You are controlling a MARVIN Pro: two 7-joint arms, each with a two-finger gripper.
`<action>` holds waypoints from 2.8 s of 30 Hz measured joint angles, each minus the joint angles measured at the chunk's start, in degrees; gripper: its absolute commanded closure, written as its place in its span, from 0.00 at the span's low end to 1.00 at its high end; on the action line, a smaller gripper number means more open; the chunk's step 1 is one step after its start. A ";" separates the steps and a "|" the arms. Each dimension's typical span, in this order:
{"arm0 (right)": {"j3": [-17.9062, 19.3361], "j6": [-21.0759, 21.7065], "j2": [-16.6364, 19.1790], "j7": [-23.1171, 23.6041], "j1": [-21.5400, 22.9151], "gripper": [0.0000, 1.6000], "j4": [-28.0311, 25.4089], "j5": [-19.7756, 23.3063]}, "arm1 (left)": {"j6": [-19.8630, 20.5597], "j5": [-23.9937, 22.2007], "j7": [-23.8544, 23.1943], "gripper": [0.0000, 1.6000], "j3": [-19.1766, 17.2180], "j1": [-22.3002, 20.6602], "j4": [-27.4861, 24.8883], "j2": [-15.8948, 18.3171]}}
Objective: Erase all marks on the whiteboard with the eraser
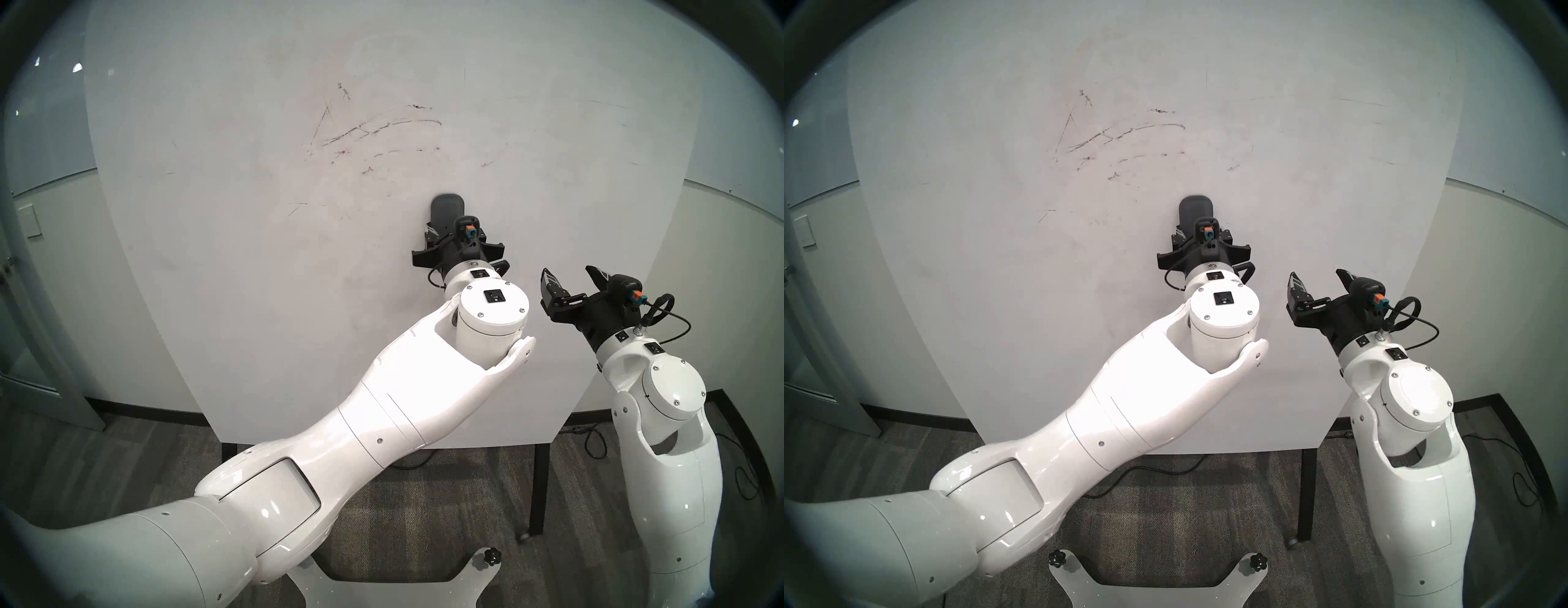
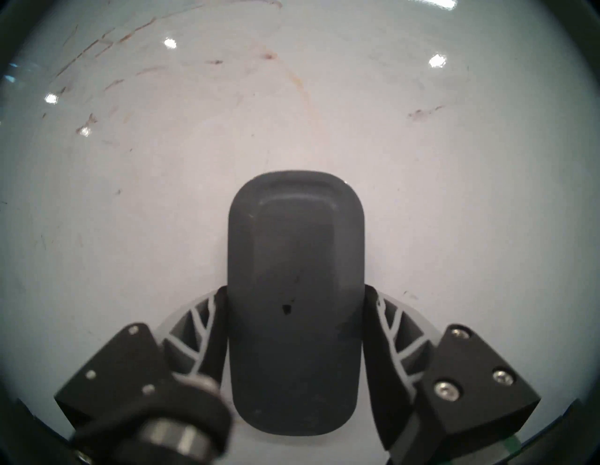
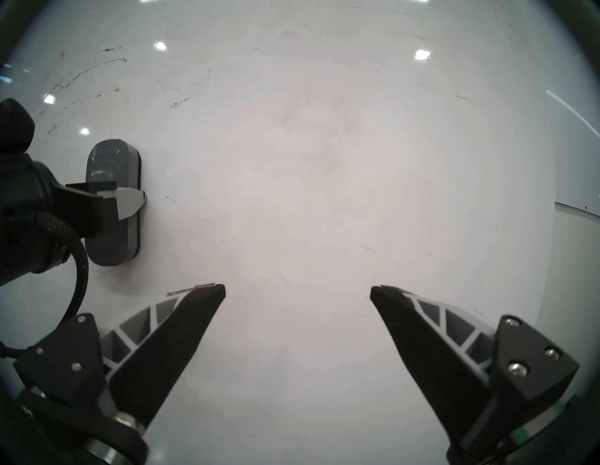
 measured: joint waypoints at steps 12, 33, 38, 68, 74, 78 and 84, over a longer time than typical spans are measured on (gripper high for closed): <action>0.00 0.00 0.00 0.00 0.00 0.00 0.00 0.00 | -2.97 1.34 -1.65 1.00 1.87 2.11 1.41 2.75; 0.00 0.00 0.00 0.00 0.00 0.00 0.00 0.00 | -5.58 5.07 -3.16 1.00 6.29 2.76 8.03 5.08; 0.00 0.00 0.00 0.00 0.00 0.00 0.00 0.00 | -5.63 5.16 -2.80 1.00 6.22 2.23 9.20 4.09; 0.00 0.01 0.00 0.00 0.01 0.00 0.06 0.03 | -2.81 6.46 -3.86 1.00 0.86 2.66 6.89 -1.09; 0.00 0.01 0.00 0.00 0.01 0.00 0.06 0.03 | -2.12 7.43 -4.95 1.00 -0.62 2.60 5.75 -2.13; 0.00 0.01 0.00 0.00 0.01 0.00 0.06 0.03 | -1.81 8.15 -5.68 1.00 -1.33 2.25 5.26 -2.70; 0.00 0.01 0.00 0.00 0.02 0.00 0.06 0.03 | -1.17 9.50 -6.90 1.00 -2.46 1.77 4.55 -3.63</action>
